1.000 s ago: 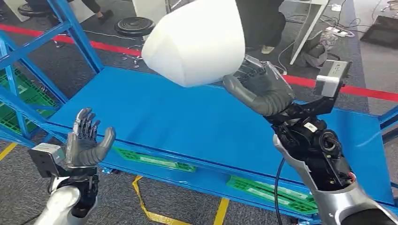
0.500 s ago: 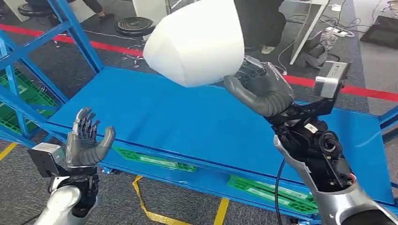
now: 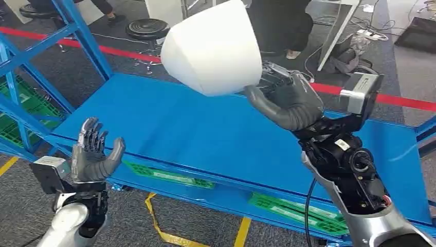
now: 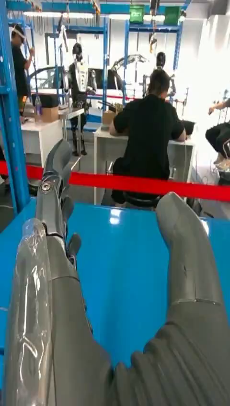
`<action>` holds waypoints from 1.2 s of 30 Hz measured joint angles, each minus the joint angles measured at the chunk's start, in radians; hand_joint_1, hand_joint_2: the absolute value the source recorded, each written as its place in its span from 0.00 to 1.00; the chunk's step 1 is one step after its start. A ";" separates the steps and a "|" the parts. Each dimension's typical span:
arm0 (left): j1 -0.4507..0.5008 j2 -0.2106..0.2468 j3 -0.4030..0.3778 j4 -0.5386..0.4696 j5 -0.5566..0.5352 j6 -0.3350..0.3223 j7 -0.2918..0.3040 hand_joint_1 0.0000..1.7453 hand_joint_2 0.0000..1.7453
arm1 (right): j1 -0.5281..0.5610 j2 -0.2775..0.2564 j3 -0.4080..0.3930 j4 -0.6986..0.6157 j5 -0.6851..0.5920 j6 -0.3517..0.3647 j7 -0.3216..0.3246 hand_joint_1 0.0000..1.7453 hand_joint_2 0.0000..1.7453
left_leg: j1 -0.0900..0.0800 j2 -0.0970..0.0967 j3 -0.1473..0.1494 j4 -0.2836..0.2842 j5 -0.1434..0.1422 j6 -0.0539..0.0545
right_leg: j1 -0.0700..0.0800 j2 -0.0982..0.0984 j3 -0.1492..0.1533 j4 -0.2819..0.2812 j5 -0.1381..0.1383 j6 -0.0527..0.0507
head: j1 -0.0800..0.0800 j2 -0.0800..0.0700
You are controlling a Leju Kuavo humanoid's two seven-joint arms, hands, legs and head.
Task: Take the parts from the cabinet and place them on the table.
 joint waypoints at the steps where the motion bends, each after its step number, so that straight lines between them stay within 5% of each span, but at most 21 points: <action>1: 0.000 0.000 0.000 0.000 0.000 0.000 0.000 0.00 1.00 | 0.000 0.000 0.001 0.000 0.000 0.000 0.000 1.00 1.00 | 0.000 0.000 0.000 0.001 -0.001 0.002 | -0.004 0.000 0.000 0.001 -0.001 0.002 | 0.000 0.000; 8: -0.004 0.003 0.000 -0.005 0.000 0.002 0.000 0.00 1.00 | -0.001 0.000 0.008 -0.008 0.000 -0.001 0.006 1.00 1.00 | -0.008 -0.004 0.001 -0.005 -0.005 0.016 | -0.007 -0.009 0.008 -0.005 -0.005 0.015 | -0.004 0.000; 9: -0.003 0.002 0.000 -0.012 -0.001 0.003 0.001 0.00 1.00 | 0.000 -0.001 0.008 -0.012 0.000 -0.002 0.008 1.00 1.00 | 0.007 -0.006 0.014 -0.017 0.000 0.021 | -0.013 -0.006 -0.004 0.007 -0.015 0.016 | -0.004 0.000; 10: -0.008 0.002 0.000 -0.015 -0.001 0.003 0.001 0.00 1.00 | -0.001 -0.002 0.008 -0.012 0.000 -0.002 0.009 1.00 1.00 | 0.004 -0.010 0.020 -0.021 0.000 0.022 | -0.011 0.001 -0.018 0.050 -0.040 0.016 | 0.001 0.000; 13: -0.010 0.002 0.000 -0.015 -0.001 0.003 0.003 0.00 1.00 | 0.001 -0.006 0.013 -0.014 0.000 -0.002 0.012 1.00 1.00 | 0.003 -0.025 0.021 -0.020 -0.003 0.027 | -0.011 0.006 -0.146 0.304 -0.145 0.020 | 0.015 0.000; 14: -0.009 0.002 0.000 -0.015 -0.001 0.003 0.003 0.00 1.00 | 0.004 -0.007 0.014 -0.014 0.000 -0.002 0.013 1.00 1.00 | 0.003 -0.033 0.021 -0.019 -0.003 0.027 | -0.011 0.006 -0.172 0.344 -0.147 0.021 | 0.017 0.000; 16: -0.008 0.002 0.000 -0.015 -0.001 0.003 0.003 0.00 1.00 | 0.005 -0.008 0.014 -0.014 0.000 -0.002 0.013 1.00 1.00 | 0.005 -0.054 0.025 -0.017 -0.006 0.022 | -0.016 0.007 -0.151 0.277 -0.082 0.020 | 0.024 0.000; 18: -0.008 0.002 0.000 -0.016 -0.001 0.003 0.003 0.00 1.00 | 0.004 -0.008 0.014 -0.014 0.000 -0.002 0.013 1.00 1.00 | 0.010 -0.078 0.031 -0.007 -0.015 0.009 | -0.023 0.033 -0.065 0.084 0.022 0.022 | 0.029 0.000; 19: -0.008 0.002 0.000 -0.016 -0.001 0.003 0.003 0.00 1.00 | 0.005 -0.009 0.014 -0.014 0.000 -0.002 0.013 1.00 1.00 | 0.008 -0.088 0.025 -0.004 -0.019 0.001 | -0.028 0.089 -0.042 0.047 0.008 0.025 | 0.032 0.000; 20: -0.013 0.002 0.000 -0.016 -0.001 0.003 0.003 0.00 1.00 | 0.004 -0.009 0.016 -0.015 0.000 -0.002 0.014 1.00 1.00 | 0.008 -0.096 0.016 0.010 -0.018 -0.006 | -0.030 0.102 -0.035 0.028 0.006 0.023 | 0.031 0.000; 23: -0.008 0.002 0.000 -0.019 -0.004 0.003 0.006 0.00 1.00 | 0.004 -0.009 0.019 -0.017 0.000 -0.002 0.014 1.00 1.00 | 0.019 -0.128 0.004 -0.003 -0.005 -0.027 | -0.016 0.071 -0.040 0.039 0.008 0.001 | 0.023 0.000; 24: -0.006 0.004 0.000 -0.021 -0.004 0.003 0.006 0.00 1.00 | 0.001 -0.009 0.019 -0.017 0.000 -0.002 0.015 1.00 1.00 | 0.020 -0.122 0.000 0.001 -0.010 -0.031 | -0.022 0.057 -0.033 0.033 0.011 -0.006 | 0.024 0.000; 25: -0.007 0.005 0.000 -0.022 -0.005 0.003 0.006 0.00 1.00 | 0.000 -0.009 0.019 -0.017 0.000 -0.002 0.014 1.00 1.00 | 0.014 -0.066 -0.015 0.038 -0.032 -0.032 | -0.019 0.045 -0.031 0.032 0.011 -0.011 | 0.012 0.000; 26: -0.008 0.005 0.000 -0.023 -0.005 0.005 0.006 0.00 1.00 | 0.000 -0.009 0.019 -0.017 0.000 -0.002 0.014 1.00 1.00 | 0.011 -0.036 -0.048 0.104 -0.065 -0.033 | -0.016 0.033 -0.031 0.032 0.009 -0.021 | 0.000 0.000; 28: -0.005 0.005 0.000 -0.024 -0.005 0.006 0.006 0.00 1.00 | 0.001 -0.009 0.020 -0.016 0.000 -0.001 0.014 1.00 1.00 | 0.010 -0.013 -0.145 0.286 -0.134 -0.033 | -0.006 0.004 -0.031 0.032 0.007 -0.028 | -0.010 0.000; 30: 0.000 0.006 0.000 -0.024 -0.005 0.009 0.007 0.00 1.00 | 0.001 -0.009 0.022 -0.016 -0.001 -0.001 0.014 1.00 1.00 | 0.009 -0.009 -0.183 0.347 -0.134 -0.029 | 0.001 -0.023 -0.030 0.032 0.004 -0.032 | -0.011 0.000; 32: 0.001 0.007 0.000 -0.024 -0.004 0.011 0.007 0.00 1.00 | 0.000 -0.009 0.024 -0.016 -0.001 -0.001 0.014 1.00 1.00 | 0.005 -0.001 -0.119 0.214 -0.057 -0.018 | 0.005 -0.046 -0.024 0.032 -0.001 -0.033 | -0.013 0.000; 33: 0.001 0.007 0.000 -0.025 -0.005 0.013 0.007 0.00 1.00 | 0.000 -0.009 0.025 -0.016 -0.001 0.000 0.014 1.00 1.00 | -0.001 0.024 -0.062 0.110 -0.013 -0.009 | 0.006 -0.057 -0.018 0.032 -0.005 -0.032 | -0.013 0.000; 34: 0.001 0.007 0.000 -0.028 -0.005 0.015 0.007 0.00 1.00 | -0.001 -0.009 0.026 -0.016 -0.002 0.000 0.014 1.00 1.00 | -0.013 0.081 -0.018 0.030 0.003 0.002 | 0.008 -0.067 -0.013 0.032 -0.009 -0.030 | -0.014 0.000; 36: -0.001 0.006 0.000 -0.034 -0.006 0.019 0.009 0.00 1.00 | -0.001 -0.009 0.027 -0.016 -0.003 0.000 0.014 1.00 1.00 | -0.022 0.068 -0.015 0.014 0.000 0.010 | 0.016 -0.085 -0.012 0.033 -0.016 -0.021 | -0.011 0.000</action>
